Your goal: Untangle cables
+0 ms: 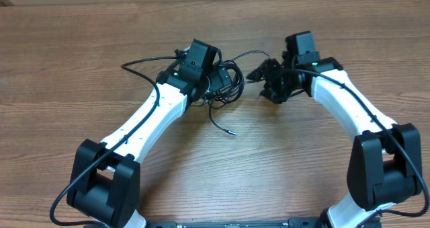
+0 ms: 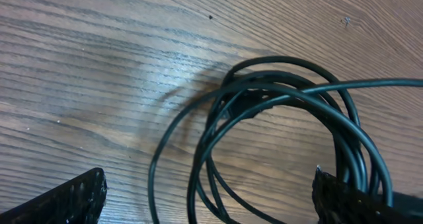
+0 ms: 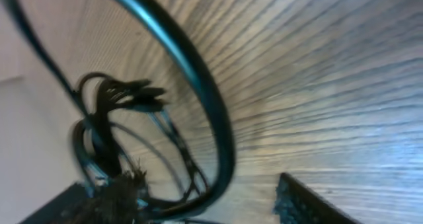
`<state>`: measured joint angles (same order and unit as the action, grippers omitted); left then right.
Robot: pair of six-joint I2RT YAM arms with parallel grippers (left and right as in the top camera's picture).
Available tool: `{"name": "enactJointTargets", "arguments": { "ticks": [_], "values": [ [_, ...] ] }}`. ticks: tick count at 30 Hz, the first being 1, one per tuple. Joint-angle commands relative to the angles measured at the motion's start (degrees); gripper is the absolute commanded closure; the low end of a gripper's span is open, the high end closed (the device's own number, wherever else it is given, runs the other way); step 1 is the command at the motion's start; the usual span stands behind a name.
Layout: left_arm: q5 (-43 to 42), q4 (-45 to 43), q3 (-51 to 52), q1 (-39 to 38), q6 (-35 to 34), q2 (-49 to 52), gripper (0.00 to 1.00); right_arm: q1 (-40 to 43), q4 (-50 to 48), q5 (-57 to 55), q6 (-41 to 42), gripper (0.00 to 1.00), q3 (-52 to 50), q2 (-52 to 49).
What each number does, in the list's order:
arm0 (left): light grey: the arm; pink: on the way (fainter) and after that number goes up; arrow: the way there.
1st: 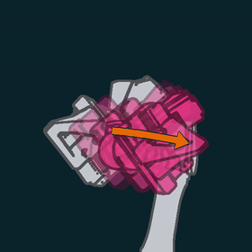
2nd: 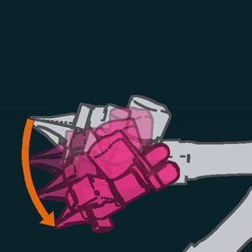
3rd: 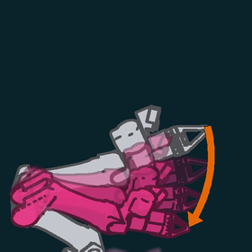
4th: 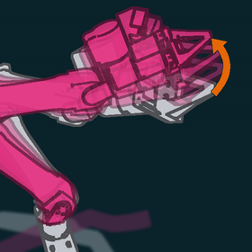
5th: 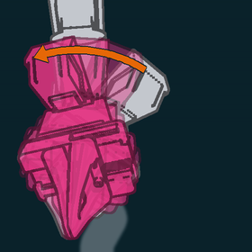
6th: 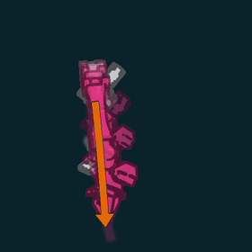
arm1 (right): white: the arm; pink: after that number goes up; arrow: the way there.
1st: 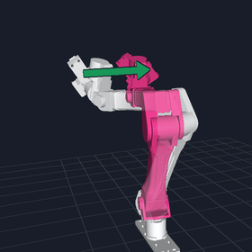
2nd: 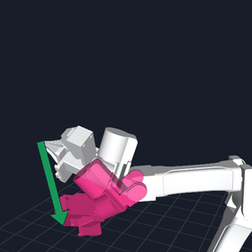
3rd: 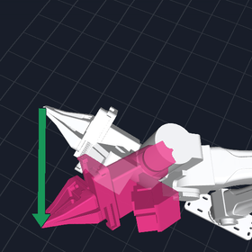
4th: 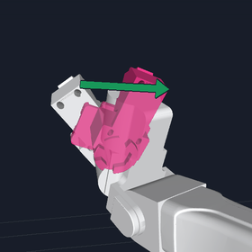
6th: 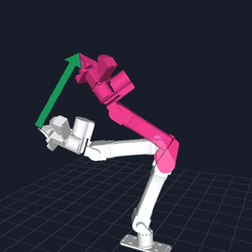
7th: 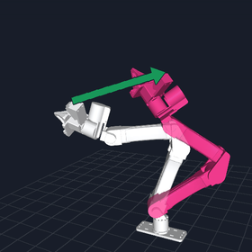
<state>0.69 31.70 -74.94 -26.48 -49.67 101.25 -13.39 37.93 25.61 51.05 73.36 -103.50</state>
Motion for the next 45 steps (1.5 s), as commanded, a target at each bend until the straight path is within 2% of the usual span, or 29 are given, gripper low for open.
{"name": "enactJointTargets", "arguments": {
  "ticks": [1,4,8,12,20,27,35,45],
  "values": [
    [-1.64,-0.33,-0.09,0.20,-1.36,-0.33,0.00,-0.92,-0.92,-7.19,3.19,0.49,-0.61,-0.13],
    [-1.64,-0.13,-0.09,0.20,-1.33,-0.33,0.00,-0.76,-1.92,-8.55,3.19,0.62,-0.61,-0.13],
    [-1.57,0.02,-0.09,0.20,-0.76,-0.33,0.00,-0.09,-2.64,-9.46,3.19,0.96,-0.61,-0.13],
    [-0.09,0.74,-0.09,0.20,1.14,-0.33,0.00,0.81,-2.82,-9.49,2.47,0.96,-0.61,-0.13],
    [9.22,4.83,0.13,0.20,5.38,-0.31,0.00,4.70,-2.78,-10.62,-0.55,0.96,-0.61,-0.13],
    [9.38,3.89,1.81,0.07,5.38,0.83,0.00,8.26,-2.93,-14.88,-3.48,0.96,-0.61,-0.13],
    [7.48,3.74,1.81,0.22,5.51,8.02,0.01,13.86,-2.05,-15.52,-6.47,0.96,-0.61,-0.13],
    [7.74,2.36,1.81,0.22,5.55,8.37,0.01,20.94,-1.62,-16.76,-9.66,0.96,-0.61,-0.13]
  ]
}}
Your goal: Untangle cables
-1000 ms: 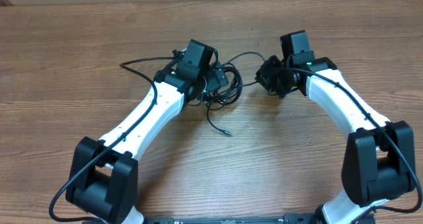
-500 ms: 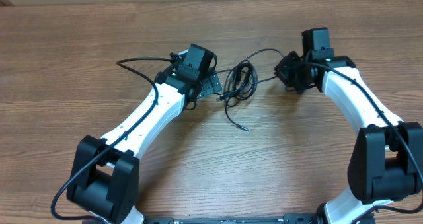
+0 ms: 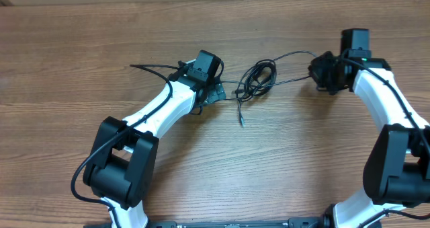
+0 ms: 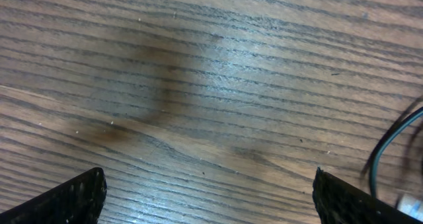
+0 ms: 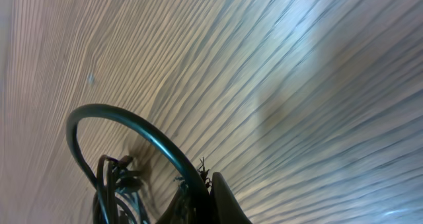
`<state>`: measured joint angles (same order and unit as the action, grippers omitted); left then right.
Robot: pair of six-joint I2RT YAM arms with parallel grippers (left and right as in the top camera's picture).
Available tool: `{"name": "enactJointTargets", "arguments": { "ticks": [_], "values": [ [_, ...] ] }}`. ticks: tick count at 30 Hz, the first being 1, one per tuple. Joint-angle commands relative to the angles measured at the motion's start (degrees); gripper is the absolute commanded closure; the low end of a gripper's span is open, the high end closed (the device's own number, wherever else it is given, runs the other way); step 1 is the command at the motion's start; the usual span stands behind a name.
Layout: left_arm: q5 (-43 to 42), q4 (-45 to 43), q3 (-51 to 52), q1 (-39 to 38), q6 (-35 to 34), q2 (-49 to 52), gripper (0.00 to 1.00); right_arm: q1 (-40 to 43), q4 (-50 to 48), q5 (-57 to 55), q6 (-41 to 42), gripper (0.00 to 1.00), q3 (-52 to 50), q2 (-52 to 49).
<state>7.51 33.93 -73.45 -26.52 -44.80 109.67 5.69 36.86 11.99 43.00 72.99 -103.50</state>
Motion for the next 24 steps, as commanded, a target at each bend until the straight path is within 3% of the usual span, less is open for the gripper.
{"name": "enactJointTargets", "arguments": {
  "ticks": [1,5,10,19,24],
  "values": [
    [1.14,0.17,0.33,0.26,0.68,-0.04,0.00,2.40,-0.63,-4.11,-2.56,0.96,-0.24,-0.13],
    [1.51,0.22,0.33,0.26,0.68,-0.04,0.00,3.58,-1.18,-7.58,-6.36,0.96,-0.24,-0.13],
    [1.51,0.13,0.33,0.26,0.66,-0.04,0.00,3.69,-4.07,-8.13,-19.43,0.96,-0.24,-0.13],
    [1.51,0.33,0.33,0.26,0.68,-0.04,0.00,3.69,-8.98,-8.11,-53.18,0.96,-0.24,-0.13],
    [1.53,0.35,0.33,0.26,0.68,-0.04,0.00,3.69,-11.13,-8.28,-76.76,0.96,-0.24,-0.13]
  ]
}}
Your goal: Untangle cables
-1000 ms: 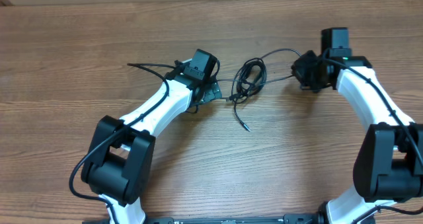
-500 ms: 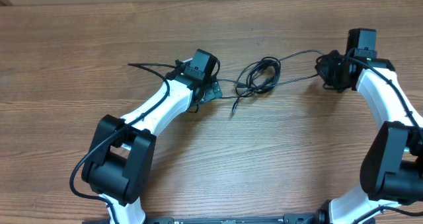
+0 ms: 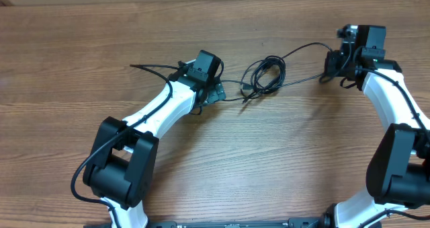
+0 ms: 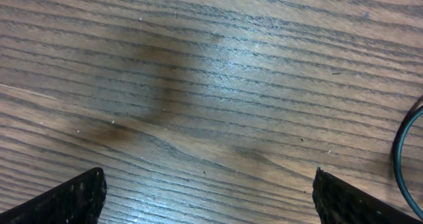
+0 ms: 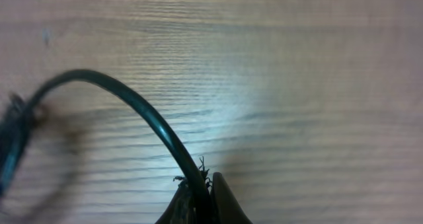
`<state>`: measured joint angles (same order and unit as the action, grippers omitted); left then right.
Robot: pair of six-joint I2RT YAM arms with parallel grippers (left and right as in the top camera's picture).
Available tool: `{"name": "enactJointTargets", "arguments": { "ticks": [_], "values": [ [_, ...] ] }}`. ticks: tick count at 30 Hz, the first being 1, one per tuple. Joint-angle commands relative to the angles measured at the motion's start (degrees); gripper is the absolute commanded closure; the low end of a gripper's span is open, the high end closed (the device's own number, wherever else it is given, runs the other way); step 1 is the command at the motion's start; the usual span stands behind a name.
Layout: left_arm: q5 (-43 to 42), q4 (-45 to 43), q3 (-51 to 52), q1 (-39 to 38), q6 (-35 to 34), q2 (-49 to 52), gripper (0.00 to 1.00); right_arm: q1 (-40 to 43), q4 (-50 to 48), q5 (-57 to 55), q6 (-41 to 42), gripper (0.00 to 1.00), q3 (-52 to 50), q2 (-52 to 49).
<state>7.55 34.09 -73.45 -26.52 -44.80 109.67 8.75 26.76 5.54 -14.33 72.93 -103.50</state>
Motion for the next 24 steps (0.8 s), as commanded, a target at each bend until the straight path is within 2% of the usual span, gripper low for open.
{"name": "enactJointTargets", "arguments": {
  "ticks": [1,9,12,20,24],
  "values": [
    [1.49,0.20,0.33,0.26,0.70,-0.04,0.01,0.63,-1.55,-2.23,-24.13,0.96,-0.17,-0.13],
    [1.84,0.59,0.33,0.26,1.14,-0.04,0.00,0.63,-10.71,-13.51,-51.34,0.96,-0.17,-0.13],
    [1.88,0.59,0.33,0.26,1.14,-0.04,0.00,0.63,-17.44,-20.11,-57.77,0.96,-0.17,-0.13],
    [1.88,1.14,0.33,0.26,1.11,-0.04,0.00,-0.13,-42.01,-31.34,-66.79,0.96,-0.17,-0.11],
    [1.86,1.03,0.33,0.26,1.09,-0.04,0.00,-1.55,-40.22,-31.32,-65.26,0.96,-0.17,-0.13]
  ]
}}
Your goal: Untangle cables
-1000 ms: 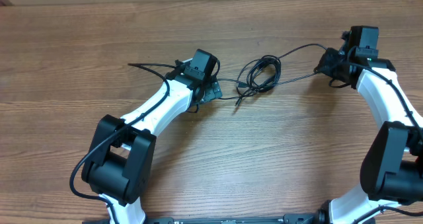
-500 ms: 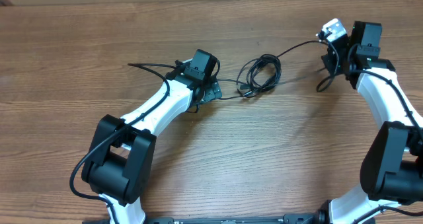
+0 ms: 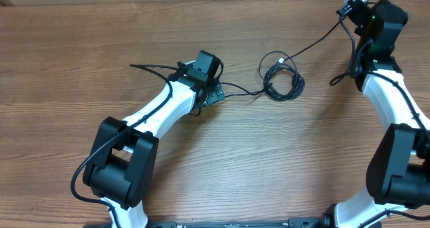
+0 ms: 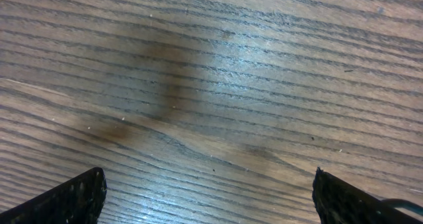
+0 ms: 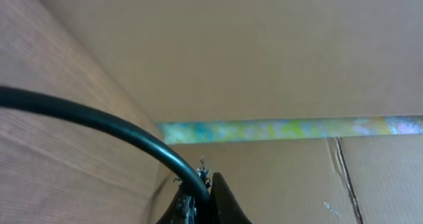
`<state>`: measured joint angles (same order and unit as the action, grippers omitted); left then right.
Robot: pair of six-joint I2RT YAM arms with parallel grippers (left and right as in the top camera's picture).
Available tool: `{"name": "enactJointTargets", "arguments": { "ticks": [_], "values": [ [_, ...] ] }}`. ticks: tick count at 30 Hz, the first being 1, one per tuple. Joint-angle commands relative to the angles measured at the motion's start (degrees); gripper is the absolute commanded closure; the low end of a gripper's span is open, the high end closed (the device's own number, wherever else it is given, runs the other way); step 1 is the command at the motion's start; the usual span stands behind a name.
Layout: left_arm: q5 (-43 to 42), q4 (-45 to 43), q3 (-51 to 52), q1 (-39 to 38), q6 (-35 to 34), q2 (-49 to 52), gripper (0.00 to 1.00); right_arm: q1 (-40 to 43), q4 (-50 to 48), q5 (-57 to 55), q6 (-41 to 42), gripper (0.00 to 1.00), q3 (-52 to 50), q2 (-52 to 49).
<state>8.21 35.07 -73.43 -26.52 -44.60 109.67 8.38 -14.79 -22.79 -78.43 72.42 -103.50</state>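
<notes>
The black cable lies partly as a small coil [image 3: 282,80] on the wooden table [image 3: 67,120]. One strand runs from it left to my left gripper [image 3: 213,93], another rises right to my right gripper [image 3: 351,6]. In the right wrist view the right gripper [image 5: 205,184] is shut on the cable [image 5: 99,121], held high off the table. A loose end hangs below it [image 3: 342,77]. The left gripper [image 4: 208,201] is open low over bare wood, with its fingertips [image 4: 73,197] far apart. A bit of cable [image 4: 396,203] shows by its right finger.
A cardboard wall [image 5: 264,52] stands along the far edge of the table, close behind the right gripper. A thin black lead [image 3: 151,68] sticks out left from the left wrist. The white arm links reach in from the near edge on both sides.
My right gripper, still shut on the cable, has moved up and toward the far right corner. The coil has slid right and shrunk. The left arm has not moved.
Both grippers were first close together at the tangled bundle mid-table, the left one open over the loops. Then the left stood further left over bare wood, and the right was shut on a strand further right. The right moved on right, now raised, and the bundle spread out.
</notes>
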Motion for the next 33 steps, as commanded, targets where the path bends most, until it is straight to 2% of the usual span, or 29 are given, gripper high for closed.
{"name": "enactJointTargets", "arguments": {
  "ticks": [1,3,4,5,6,16,19,21,23,26,29,31,33],
  "values": [
    [1.20,0.07,0.31,0.26,0.90,-0.04,0.00,-1.49,3.61,-2.21,0.20,0.89,0.33,-0.13],
    [1.20,0.15,0.31,0.26,0.90,-0.04,0.01,-1.92,8.70,0.22,3.98,0.64,0.33,-0.13],
    [1.20,0.24,0.31,0.26,0.90,-0.04,0.00,-1.95,11.52,1.92,6.54,0.45,0.33,-0.13],
    [1.22,0.26,0.31,0.26,0.92,-0.04,0.00,-1.95,13.77,3.56,8.85,0.08,0.33,-0.13],
    [1.20,0.26,0.31,0.26,0.92,-0.04,0.00,-1.95,16.17,5.14,11.56,0.00,0.33,-0.13],
    [1.18,0.35,0.31,0.26,0.92,-0.04,0.00,-1.95,31.98,15.85,35.63,0.00,0.33,-0.13],
    [0.90,0.83,0.31,0.26,1.05,-0.04,0.01,-1.95,38.36,23.50,41.72,0.00,0.33,-0.13],
    [-0.57,0.87,0.31,0.26,3.80,-0.04,0.01,-1.95,41.75,29.42,45.11,0.00,0.33,-0.13],
    [-4.11,-0.17,0.31,0.26,11.78,-0.04,0.01,-1.95,43.80,35.50,46.99,0.00,0.33,-0.13],
    [-15.19,-2.56,0.31,0.24,32.50,-0.04,0.01,-1.95,44.26,42.05,47.19,0.00,0.33,-0.13],
    [-25.77,-0.61,0.31,0.24,51.84,-0.04,0.00,-1.95,44.13,46.49,47.21,0.00,0.33,-0.13],
    [-27.65,1.97,0.31,0.24,58.21,-0.04,0.00,-1.95,44.13,47.76,48.41,0.00,0.33,-0.13],
    [-28.96,4.26,0.28,0.24,61.16,-0.07,0.00,-1.95,44.15,47.74,50.77,0.00,0.33,-0.13]
  ]
}}
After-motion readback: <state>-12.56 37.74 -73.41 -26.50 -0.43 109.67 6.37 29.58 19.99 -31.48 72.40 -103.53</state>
